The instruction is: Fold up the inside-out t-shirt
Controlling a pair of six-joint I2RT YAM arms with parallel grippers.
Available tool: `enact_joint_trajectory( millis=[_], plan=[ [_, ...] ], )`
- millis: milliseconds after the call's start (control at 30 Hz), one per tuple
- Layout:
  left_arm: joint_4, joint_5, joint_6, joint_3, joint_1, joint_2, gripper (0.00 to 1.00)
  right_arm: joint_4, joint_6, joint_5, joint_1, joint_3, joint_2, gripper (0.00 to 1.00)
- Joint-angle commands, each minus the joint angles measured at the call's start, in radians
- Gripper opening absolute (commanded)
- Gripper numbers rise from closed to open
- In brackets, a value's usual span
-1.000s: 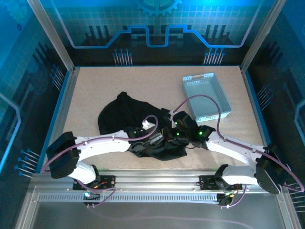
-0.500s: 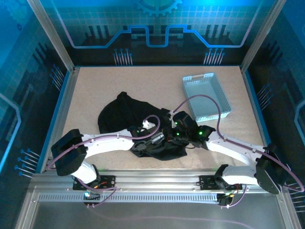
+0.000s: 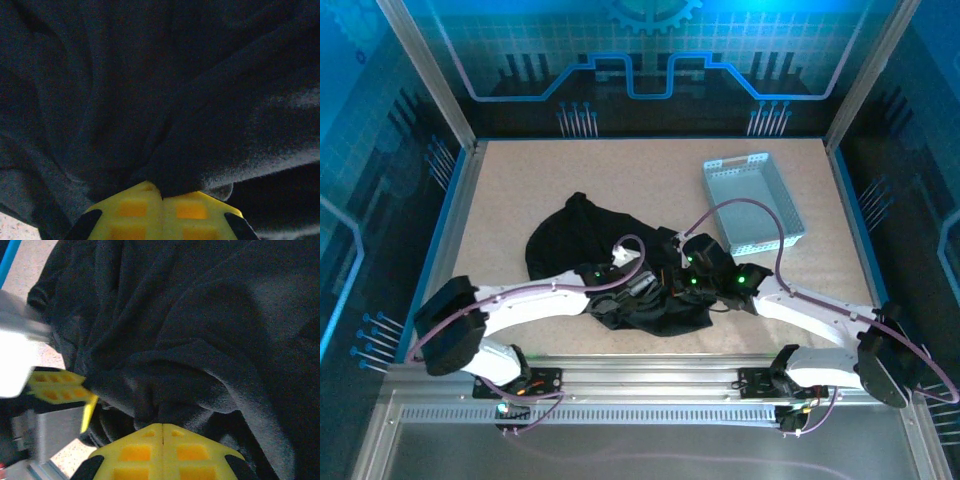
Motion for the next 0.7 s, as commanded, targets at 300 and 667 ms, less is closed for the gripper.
enact_joint_trajectory(
  millis=[300, 667],
  plan=[
    [0.210, 0.129, 0.050, -0.184, 0.013, -0.389, 0.00, -0.044, 0.027, 0.026, -0.078, 0.038, 0.096, 0.00],
    [0.416, 0.439, -0.048, -0.368, 0.201, -0.544, 0.00, -0.087, -0.106, 0.087, -0.022, 0.079, 0.066, 0.22]
  ],
)
